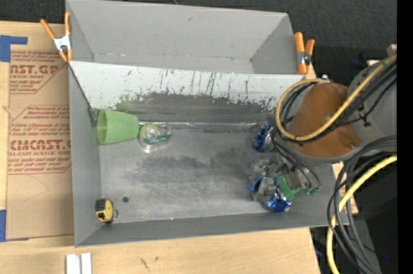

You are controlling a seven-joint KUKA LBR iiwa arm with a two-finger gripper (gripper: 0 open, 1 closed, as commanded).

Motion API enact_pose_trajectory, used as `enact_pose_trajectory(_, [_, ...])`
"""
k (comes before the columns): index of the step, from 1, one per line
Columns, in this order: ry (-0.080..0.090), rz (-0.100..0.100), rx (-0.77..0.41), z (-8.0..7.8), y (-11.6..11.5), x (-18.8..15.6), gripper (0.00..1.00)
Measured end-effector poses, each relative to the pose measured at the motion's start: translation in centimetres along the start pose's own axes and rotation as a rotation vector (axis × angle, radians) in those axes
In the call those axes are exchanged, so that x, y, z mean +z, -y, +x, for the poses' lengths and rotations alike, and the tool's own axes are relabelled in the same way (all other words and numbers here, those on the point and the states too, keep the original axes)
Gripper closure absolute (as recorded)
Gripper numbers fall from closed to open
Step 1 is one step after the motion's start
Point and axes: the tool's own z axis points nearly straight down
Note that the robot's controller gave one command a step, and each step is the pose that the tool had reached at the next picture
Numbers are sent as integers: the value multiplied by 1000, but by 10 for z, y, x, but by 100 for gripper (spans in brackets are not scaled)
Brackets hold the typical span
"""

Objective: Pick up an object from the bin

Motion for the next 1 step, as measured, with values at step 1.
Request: enact_pose_trajectory(1, [9, 4, -4, -4, 18, -156, 100])
